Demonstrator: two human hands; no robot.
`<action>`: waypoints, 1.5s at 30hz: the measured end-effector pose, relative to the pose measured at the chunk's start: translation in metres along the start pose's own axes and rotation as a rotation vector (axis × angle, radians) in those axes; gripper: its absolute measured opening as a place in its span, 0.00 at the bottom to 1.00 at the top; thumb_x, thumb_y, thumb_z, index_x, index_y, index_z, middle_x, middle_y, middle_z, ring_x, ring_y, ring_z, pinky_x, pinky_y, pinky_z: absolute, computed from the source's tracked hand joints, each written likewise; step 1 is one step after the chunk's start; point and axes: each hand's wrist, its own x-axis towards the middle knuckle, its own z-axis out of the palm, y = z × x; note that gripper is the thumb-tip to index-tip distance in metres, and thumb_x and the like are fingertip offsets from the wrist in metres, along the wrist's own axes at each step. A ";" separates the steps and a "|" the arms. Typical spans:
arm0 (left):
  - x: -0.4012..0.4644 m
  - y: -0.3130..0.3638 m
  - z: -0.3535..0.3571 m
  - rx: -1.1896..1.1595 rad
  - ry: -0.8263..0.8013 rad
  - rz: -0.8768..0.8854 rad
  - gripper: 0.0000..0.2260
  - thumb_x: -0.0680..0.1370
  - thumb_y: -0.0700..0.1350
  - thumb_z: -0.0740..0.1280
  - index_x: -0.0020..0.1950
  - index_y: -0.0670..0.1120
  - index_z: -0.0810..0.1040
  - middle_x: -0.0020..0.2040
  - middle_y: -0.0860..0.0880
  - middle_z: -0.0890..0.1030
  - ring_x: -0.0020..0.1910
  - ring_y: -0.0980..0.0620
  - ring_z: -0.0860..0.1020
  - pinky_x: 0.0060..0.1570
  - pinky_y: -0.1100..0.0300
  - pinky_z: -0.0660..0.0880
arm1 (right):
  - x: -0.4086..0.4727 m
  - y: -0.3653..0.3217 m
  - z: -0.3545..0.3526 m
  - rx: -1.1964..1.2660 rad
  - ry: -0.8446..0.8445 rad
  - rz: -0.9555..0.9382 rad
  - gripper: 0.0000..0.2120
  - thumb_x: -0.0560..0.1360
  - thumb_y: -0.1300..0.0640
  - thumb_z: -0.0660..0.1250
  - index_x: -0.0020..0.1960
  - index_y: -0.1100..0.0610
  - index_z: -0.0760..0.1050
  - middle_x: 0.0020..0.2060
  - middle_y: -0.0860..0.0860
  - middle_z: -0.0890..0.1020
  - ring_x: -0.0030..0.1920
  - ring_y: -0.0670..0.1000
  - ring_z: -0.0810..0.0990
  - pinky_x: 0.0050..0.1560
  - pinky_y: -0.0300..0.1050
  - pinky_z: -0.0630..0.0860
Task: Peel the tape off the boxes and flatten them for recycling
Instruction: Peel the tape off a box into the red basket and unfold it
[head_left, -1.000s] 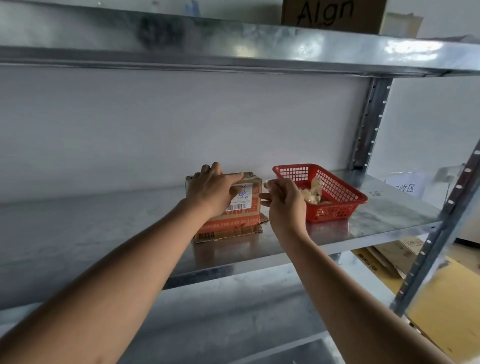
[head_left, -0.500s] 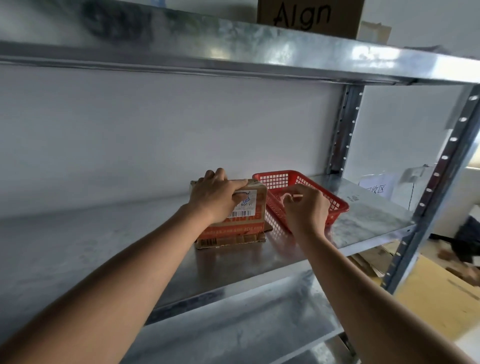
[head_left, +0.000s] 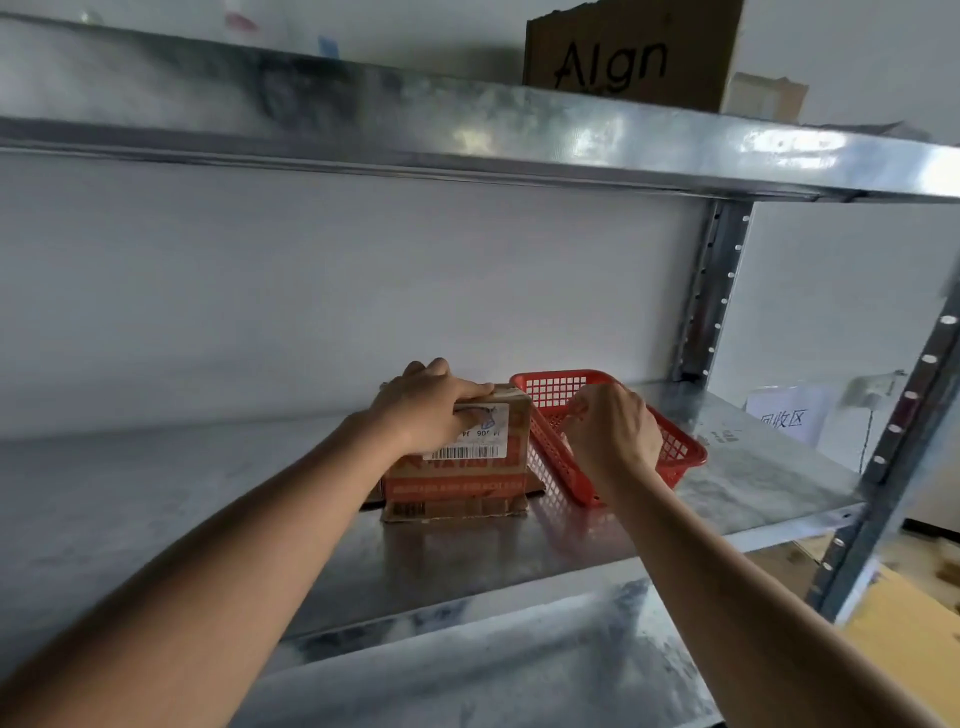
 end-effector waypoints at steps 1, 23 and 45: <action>0.000 0.002 -0.002 0.012 -0.024 -0.004 0.22 0.83 0.63 0.59 0.78 0.68 0.64 0.55 0.51 0.69 0.62 0.47 0.68 0.61 0.42 0.74 | 0.001 -0.001 0.000 0.047 0.011 -0.041 0.06 0.77 0.58 0.71 0.50 0.50 0.85 0.48 0.51 0.84 0.40 0.51 0.78 0.32 0.39 0.68; -0.040 -0.023 -0.029 -0.148 0.121 -0.227 0.10 0.82 0.52 0.69 0.55 0.48 0.85 0.56 0.46 0.75 0.50 0.46 0.80 0.46 0.59 0.77 | -0.060 -0.042 0.034 1.059 -0.702 -0.322 0.34 0.66 0.53 0.84 0.69 0.51 0.77 0.59 0.45 0.85 0.58 0.46 0.84 0.58 0.53 0.83; -0.039 -0.034 -0.015 -0.347 0.054 -0.141 0.14 0.85 0.48 0.65 0.70 0.50 0.80 0.73 0.56 0.76 0.75 0.56 0.69 0.68 0.63 0.61 | -0.062 -0.031 0.007 0.344 -0.099 -0.924 0.06 0.81 0.66 0.64 0.55 0.60 0.78 0.47 0.53 0.82 0.36 0.57 0.81 0.30 0.54 0.80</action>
